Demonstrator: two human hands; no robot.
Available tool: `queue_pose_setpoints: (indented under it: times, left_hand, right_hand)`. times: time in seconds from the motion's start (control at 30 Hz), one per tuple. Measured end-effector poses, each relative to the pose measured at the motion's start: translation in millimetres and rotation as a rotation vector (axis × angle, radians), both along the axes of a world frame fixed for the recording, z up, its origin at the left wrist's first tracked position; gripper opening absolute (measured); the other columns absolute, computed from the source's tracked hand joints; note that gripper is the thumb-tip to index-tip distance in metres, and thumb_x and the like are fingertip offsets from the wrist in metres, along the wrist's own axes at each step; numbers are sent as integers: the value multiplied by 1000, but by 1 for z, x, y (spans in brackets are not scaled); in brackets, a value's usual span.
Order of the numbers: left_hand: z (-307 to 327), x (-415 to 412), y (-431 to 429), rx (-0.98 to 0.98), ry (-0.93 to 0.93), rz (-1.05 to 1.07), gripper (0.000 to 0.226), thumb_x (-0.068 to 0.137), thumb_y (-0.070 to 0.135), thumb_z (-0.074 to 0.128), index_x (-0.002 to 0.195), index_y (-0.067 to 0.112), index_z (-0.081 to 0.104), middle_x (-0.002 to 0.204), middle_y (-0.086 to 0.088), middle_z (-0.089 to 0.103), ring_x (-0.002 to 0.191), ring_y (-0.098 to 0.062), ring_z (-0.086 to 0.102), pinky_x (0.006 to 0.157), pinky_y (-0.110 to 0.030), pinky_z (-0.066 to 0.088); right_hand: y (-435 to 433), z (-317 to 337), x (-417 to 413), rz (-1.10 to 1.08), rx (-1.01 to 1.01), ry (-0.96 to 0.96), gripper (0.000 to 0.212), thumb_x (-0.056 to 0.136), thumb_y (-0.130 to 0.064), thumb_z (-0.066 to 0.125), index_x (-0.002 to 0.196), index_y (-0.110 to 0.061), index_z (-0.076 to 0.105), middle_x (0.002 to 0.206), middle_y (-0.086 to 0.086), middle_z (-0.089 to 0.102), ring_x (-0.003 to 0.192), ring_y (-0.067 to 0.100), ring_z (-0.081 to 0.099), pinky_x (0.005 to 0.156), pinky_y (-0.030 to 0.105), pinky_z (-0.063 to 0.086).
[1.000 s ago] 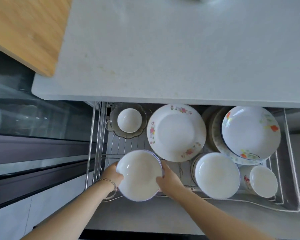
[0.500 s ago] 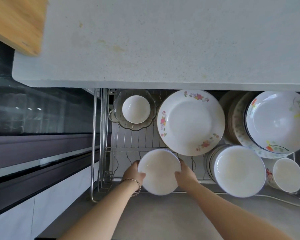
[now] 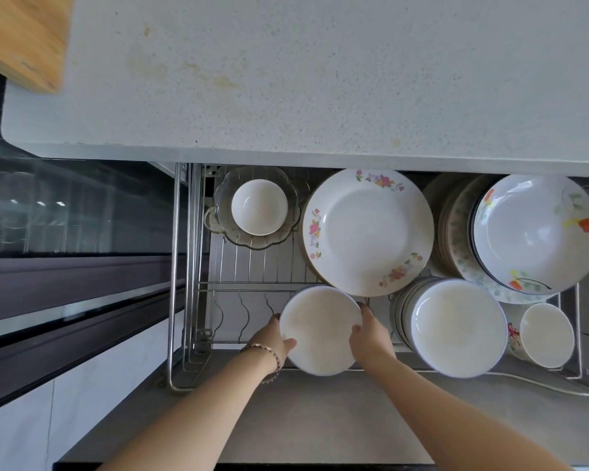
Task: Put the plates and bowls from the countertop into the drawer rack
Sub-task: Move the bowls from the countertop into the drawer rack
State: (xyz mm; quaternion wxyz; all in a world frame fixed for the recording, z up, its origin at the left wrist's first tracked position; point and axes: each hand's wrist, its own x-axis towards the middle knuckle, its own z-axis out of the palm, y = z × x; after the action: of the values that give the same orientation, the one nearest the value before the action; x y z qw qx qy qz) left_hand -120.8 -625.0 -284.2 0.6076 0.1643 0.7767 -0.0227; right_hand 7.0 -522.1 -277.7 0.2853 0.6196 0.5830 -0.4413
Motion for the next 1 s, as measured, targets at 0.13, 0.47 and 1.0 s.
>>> queue_pose_setpoints:
  times: [0.13,0.47,1.0]
  left_hand:
    - [-5,4,3,-8,7,-27,48,93,24,48,137,11,35,130,-12,56,117,-29,55,90,-31,45]
    - [9,-6,-4,-39,77,-109,39,95,31,41,126,9,49,122,-10,60,111,-26,58,91,-32,46]
    - [244,-94,200,768,255,370,27,88,1,38,80,21,55,68,0,63,67,-21,60,65,-24,47]
  right_hand:
    - [1,0,3,-23,25,-10,54,92,-4,32,143,-22,31,125,18,57,110,36,56,87,40,49]
    - [18,7,3,106,-81,-58,39,94,-21,46,129,-4,45,125,17,58,114,33,56,84,31,46]
    - [189,208,-66,123,125,352,13,88,-14,50,96,-14,60,74,6,63,54,9,55,53,19,48]
